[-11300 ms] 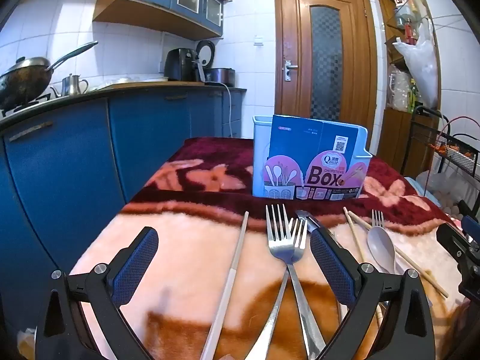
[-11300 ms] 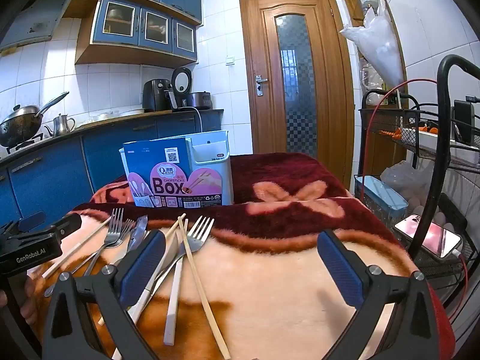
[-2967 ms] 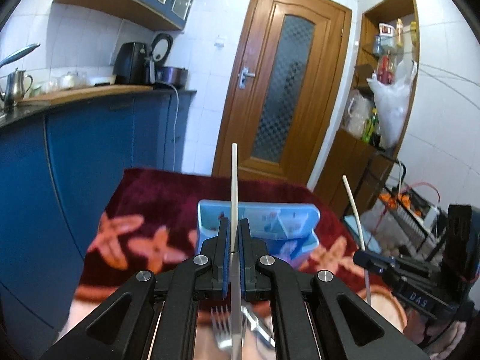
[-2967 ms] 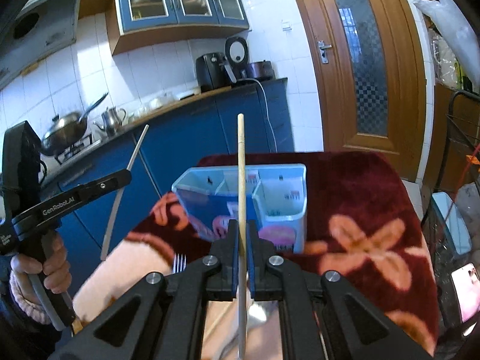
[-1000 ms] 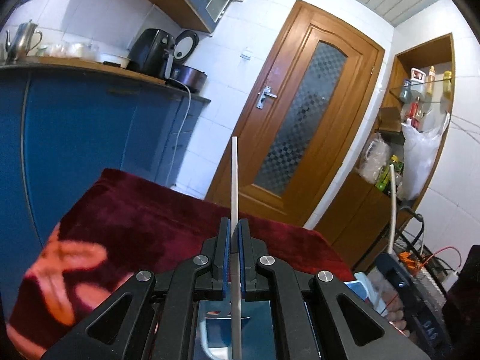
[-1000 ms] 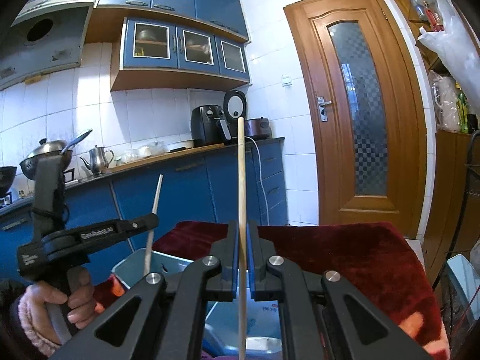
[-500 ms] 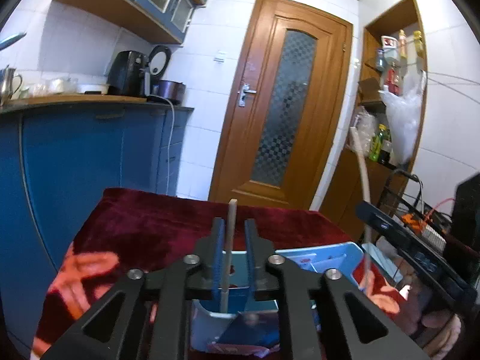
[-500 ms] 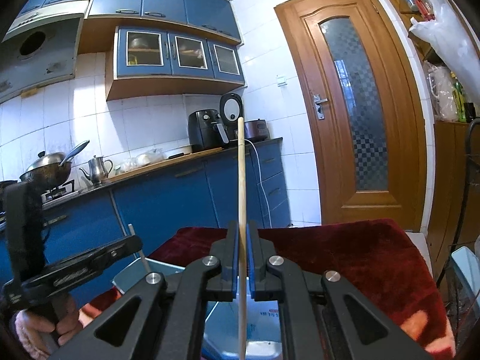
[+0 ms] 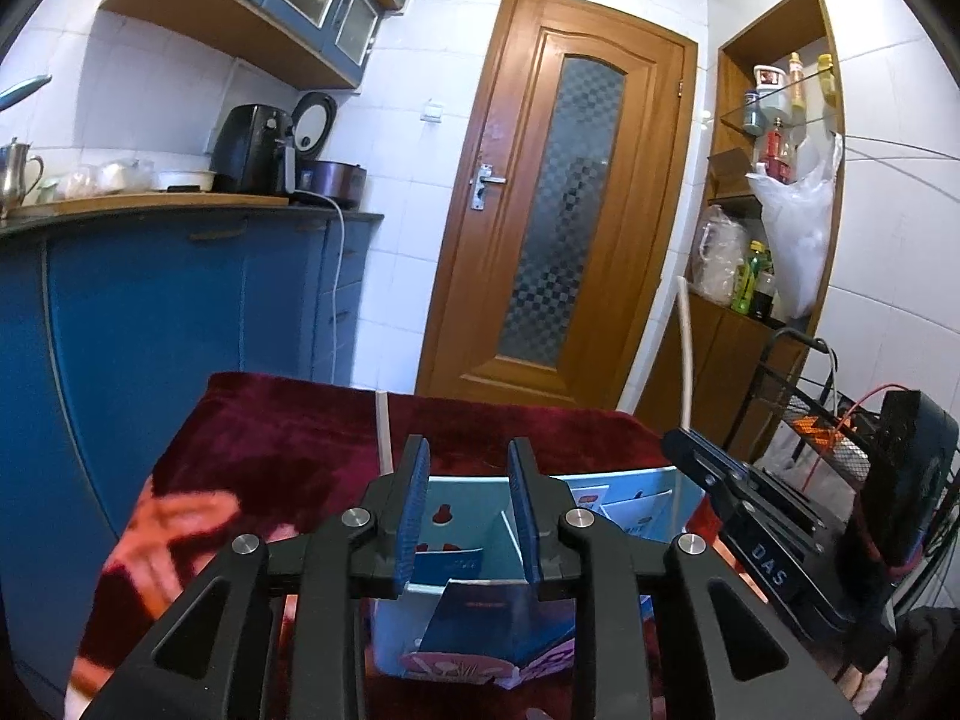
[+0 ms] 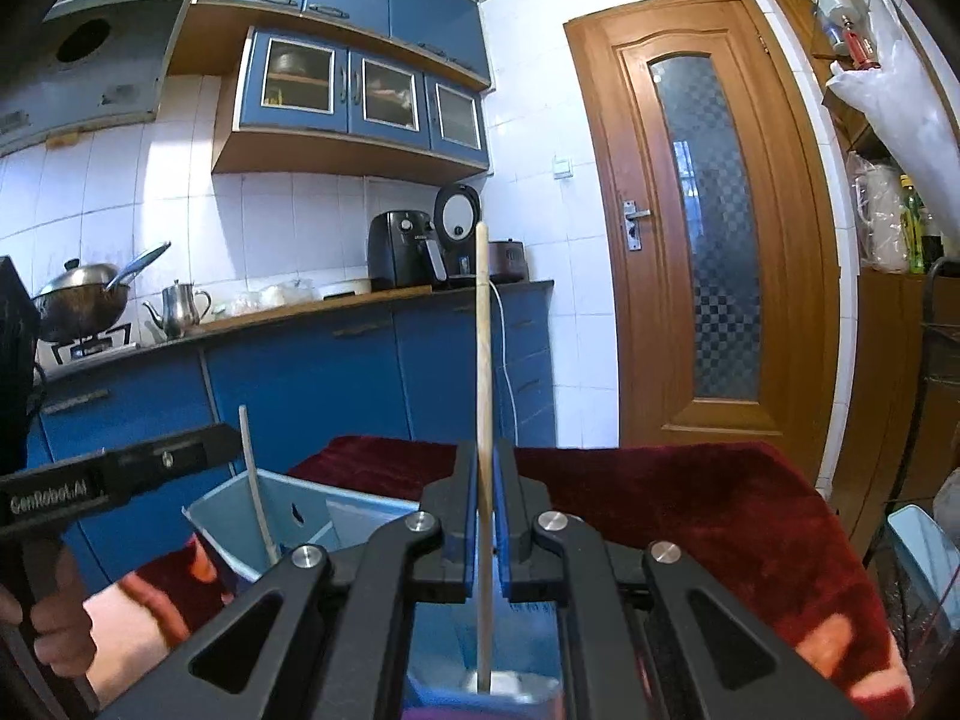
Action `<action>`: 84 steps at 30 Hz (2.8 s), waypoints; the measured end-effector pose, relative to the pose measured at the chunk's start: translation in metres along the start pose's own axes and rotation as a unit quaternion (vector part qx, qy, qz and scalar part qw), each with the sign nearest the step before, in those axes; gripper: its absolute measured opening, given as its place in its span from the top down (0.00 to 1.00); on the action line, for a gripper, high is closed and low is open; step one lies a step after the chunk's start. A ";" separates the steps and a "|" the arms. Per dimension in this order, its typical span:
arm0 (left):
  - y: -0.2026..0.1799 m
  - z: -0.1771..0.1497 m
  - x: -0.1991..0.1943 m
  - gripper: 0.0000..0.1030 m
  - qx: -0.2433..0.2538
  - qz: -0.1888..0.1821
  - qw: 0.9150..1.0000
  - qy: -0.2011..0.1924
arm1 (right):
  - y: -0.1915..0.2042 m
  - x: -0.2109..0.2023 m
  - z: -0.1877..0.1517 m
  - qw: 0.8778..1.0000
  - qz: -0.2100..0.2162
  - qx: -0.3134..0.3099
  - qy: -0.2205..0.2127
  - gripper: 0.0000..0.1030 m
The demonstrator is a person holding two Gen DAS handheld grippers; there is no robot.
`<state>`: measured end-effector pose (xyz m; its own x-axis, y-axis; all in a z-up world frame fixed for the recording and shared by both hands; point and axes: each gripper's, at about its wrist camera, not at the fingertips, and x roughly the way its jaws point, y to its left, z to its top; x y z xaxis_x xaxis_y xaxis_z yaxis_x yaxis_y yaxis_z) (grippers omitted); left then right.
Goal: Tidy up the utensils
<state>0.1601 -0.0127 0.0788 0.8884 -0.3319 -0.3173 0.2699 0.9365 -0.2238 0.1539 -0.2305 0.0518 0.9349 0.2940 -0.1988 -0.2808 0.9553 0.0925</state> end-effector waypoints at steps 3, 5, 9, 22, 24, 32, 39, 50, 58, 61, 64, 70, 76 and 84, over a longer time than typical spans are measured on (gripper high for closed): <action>0.001 -0.001 -0.004 0.73 -0.001 0.001 1.000 0.001 | -0.001 -0.007 -0.003 1.000 -0.001 -0.012 0.017 0.94; 0.002 -0.001 -0.006 0.73 -0.003 0.002 1.000 0.000 | 0.000 -0.010 -0.005 1.000 -0.001 -0.018 0.026 0.94; 0.000 -0.002 -0.008 0.73 -0.006 0.005 1.000 0.004 | 0.000 -0.015 -0.006 0.999 -0.004 -0.022 0.038 0.81; 0.003 -0.008 -0.040 0.73 -0.009 0.021 0.999 0.032 | -0.004 -0.051 0.015 1.000 -0.014 0.016 0.021 0.54; 0.005 -0.009 -0.046 0.73 -0.010 0.022 0.999 0.039 | -0.003 -0.058 0.020 0.999 -0.017 0.019 0.021 0.53; 0.011 -0.018 -0.066 0.73 -0.010 0.030 0.997 0.072 | 0.003 -0.084 0.021 0.998 -0.010 0.038 0.054 0.52; 0.010 -0.036 -0.070 0.73 -0.002 0.024 0.993 0.113 | 0.006 -0.095 0.002 0.993 -0.004 0.056 0.107 0.52; 0.011 -0.068 -0.056 0.73 0.003 0.028 0.984 0.176 | 0.011 -0.095 -0.034 0.980 -0.013 0.061 0.190 0.52; 0.016 -0.091 -0.034 0.72 -0.018 0.012 0.971 0.239 | 0.007 -0.083 -0.059 0.966 -0.006 0.080 0.244 0.52; 0.018 -0.096 -0.029 0.71 -0.024 0.013 0.968 0.250 | 0.005 -0.077 -0.066 0.961 -0.006 0.085 0.262 0.52; 0.022 -0.098 -0.024 0.71 -0.030 0.016 0.967 0.254 | 0.002 -0.073 -0.071 0.957 -0.003 0.093 0.274 0.52; 0.027 -0.101 -0.018 0.71 -0.047 -0.009 0.965 0.259 | -0.003 -0.065 -0.081 0.948 0.005 0.114 0.298 0.52; 0.027 -0.102 -0.013 0.72 -0.060 -0.043 0.961 0.265 | -0.005 -0.059 -0.083 0.944 0.012 0.125 0.304 0.52; 0.027 -0.106 -0.005 0.71 -0.087 -0.082 0.955 0.272 | -0.011 -0.053 -0.084 0.942 0.020 0.142 0.303 0.71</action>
<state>0.1238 0.0021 -0.0233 0.5032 -0.5259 -0.6858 0.2812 0.8500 -0.4455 0.0894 -0.2536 -0.0205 0.6054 0.3748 -0.7022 -0.1624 0.9218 0.3520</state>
